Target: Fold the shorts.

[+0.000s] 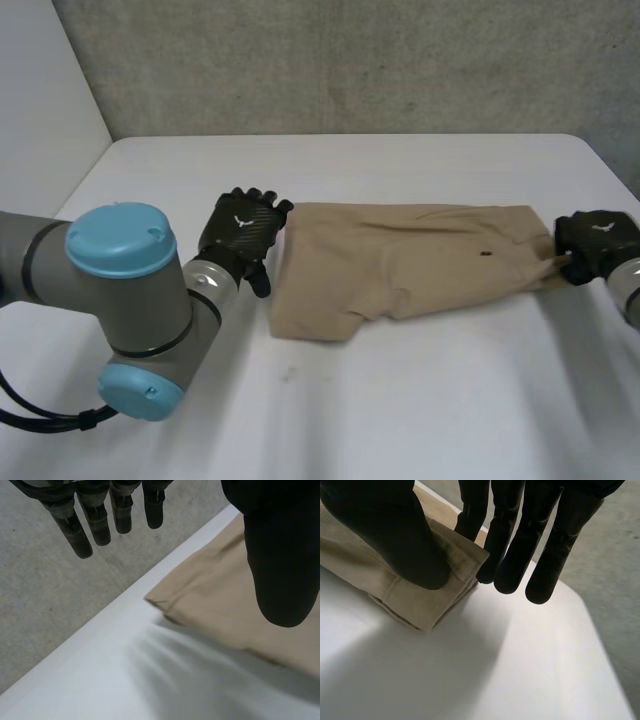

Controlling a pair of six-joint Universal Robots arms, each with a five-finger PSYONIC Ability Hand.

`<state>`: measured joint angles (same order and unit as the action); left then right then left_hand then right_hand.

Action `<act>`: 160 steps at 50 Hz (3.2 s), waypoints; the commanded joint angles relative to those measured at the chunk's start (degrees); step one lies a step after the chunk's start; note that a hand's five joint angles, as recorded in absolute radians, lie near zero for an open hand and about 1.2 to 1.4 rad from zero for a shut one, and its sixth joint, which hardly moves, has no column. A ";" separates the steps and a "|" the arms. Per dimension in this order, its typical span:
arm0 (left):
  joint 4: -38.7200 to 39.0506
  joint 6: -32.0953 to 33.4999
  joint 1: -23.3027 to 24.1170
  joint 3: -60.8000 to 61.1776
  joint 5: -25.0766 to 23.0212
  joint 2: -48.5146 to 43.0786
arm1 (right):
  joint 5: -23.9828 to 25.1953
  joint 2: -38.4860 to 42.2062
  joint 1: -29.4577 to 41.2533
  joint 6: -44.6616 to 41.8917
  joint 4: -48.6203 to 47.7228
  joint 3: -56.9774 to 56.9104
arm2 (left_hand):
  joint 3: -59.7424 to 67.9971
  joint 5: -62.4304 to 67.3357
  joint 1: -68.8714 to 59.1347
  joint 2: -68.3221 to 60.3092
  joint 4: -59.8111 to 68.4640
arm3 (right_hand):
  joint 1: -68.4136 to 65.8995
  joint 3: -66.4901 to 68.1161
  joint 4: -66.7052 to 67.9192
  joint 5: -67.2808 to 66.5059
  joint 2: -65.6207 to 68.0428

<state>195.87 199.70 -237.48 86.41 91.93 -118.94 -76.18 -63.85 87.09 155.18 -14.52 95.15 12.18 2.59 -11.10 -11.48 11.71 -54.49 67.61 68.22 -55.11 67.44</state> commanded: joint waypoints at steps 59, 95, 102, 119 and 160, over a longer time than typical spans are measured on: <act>-0.49 -6.43 6.07 -22.16 3.42 -9.64 | 0.15 5.32 26.73 18.41 9.25 -21.23 | 0.39 -0.02 -1.47 -1.09 0.86 | 44.49 -57.61 -58.22 55.11 -57.44; -19.38 -9.77 7.30 -23.22 6.06 -18.96 | 0.77 19.20 24.97 12.44 24.11 -30.11 | 0.05 -0.35 -1.13 -0.76 0.53 | 44.49 -57.61 -58.22 55.11 -57.44; -20.00 -8.72 7.12 -22.34 6.77 -19.58 | 0.77 19.03 24.36 7.34 24.19 -29.32 | 0.05 -0.35 -1.13 -0.76 0.53 | 44.49 -57.61 -58.22 55.11 -57.44; -19.21 -8.63 6.77 -17.16 6.77 3.43 | -6.33 -3.44 24.45 13.11 13.84 -22.73 | -1.46 -1.87 0.38 0.76 -0.99 | 44.49 -57.61 -58.22 55.11 -57.44; -27.30 -17.24 -7.56 -8.19 3.52 26.75 | -11.36 -23.60 20.93 15.68 23.93 -13.14 | -2.18 -2.59 1.10 1.48 -1.71 | 44.49 -57.61 -58.22 55.11 -57.44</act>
<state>166.96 182.52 -244.84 77.65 95.39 -91.62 -88.26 -87.68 107.76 171.00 9.49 81.35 11.48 2.58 -10.74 -11.33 11.66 -8.84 11.04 13.61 -3.69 11.40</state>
